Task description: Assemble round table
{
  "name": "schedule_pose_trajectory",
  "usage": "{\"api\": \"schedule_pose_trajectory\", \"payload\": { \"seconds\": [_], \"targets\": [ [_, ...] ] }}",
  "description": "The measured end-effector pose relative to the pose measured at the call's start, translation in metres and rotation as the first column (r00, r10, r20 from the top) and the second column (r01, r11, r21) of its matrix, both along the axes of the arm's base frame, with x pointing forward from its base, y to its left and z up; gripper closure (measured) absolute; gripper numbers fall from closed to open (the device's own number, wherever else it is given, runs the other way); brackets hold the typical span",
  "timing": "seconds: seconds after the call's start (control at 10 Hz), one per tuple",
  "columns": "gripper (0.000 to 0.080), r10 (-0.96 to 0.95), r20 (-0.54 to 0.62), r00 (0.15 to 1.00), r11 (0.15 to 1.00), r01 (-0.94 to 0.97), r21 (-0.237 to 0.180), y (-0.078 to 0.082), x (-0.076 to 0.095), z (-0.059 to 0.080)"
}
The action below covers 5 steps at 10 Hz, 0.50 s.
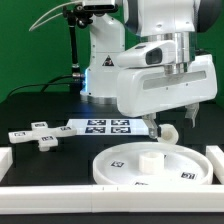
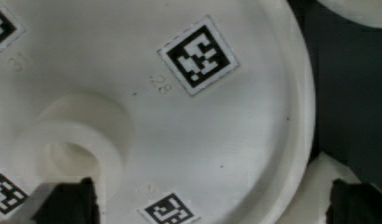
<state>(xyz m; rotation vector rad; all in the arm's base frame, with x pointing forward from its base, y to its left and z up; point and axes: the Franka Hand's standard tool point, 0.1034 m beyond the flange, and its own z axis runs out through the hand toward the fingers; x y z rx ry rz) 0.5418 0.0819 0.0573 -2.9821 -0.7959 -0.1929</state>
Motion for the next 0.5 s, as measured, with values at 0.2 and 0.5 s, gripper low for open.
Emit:
{"api": "schedule_pose_trajectory", "payload": {
  "seconds": [0.2,0.5],
  "targets": [
    [0.0151,-0.072,-0.007,0.997,0.997,0.072,0.012,0.0009,-0.0003,-0.0004],
    [0.0151,-0.243,-0.038,0.969,0.969,0.244,0.035,-0.0065,-0.0046,-0.0060]
  ]
}}
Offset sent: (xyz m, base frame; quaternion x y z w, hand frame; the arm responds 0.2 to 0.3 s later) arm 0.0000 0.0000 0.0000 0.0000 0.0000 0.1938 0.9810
